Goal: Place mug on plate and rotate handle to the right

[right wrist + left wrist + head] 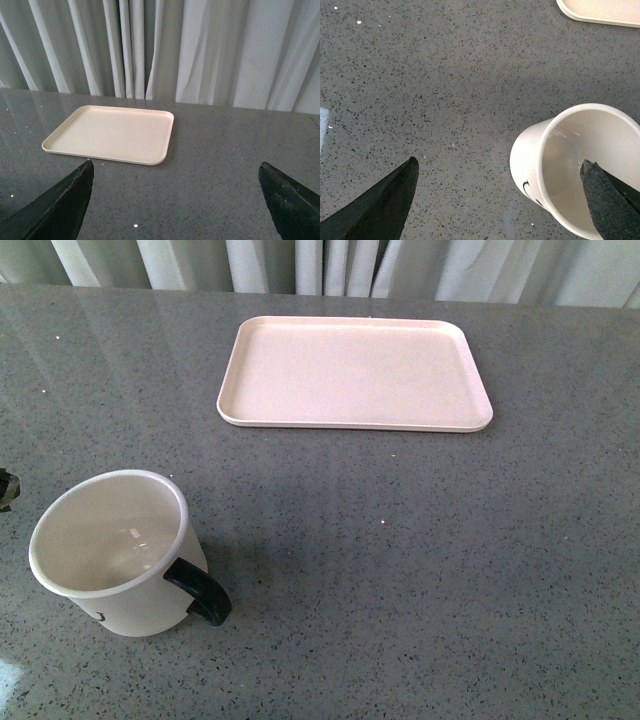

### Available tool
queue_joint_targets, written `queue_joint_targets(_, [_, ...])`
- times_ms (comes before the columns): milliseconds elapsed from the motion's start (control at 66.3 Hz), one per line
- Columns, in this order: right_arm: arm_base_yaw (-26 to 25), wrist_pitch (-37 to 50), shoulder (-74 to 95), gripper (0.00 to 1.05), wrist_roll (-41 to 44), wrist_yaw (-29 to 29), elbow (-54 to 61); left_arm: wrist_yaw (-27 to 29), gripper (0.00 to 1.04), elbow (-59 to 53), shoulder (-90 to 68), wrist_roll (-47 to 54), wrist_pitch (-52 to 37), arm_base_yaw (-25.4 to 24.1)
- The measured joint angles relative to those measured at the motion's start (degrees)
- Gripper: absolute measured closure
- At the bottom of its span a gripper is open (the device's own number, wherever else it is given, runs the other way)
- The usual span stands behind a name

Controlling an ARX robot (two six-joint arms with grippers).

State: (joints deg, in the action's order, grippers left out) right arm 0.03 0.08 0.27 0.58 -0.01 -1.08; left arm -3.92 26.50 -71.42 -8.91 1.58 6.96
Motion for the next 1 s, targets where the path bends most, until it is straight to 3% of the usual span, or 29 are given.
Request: queue_joint_targets(995, [0.00, 0.00, 0.00, 0.09, 0.00, 0.00, 0.00, -3.17, 0.09, 3.65, -15.04, 1.55, -7.28, 2.82])
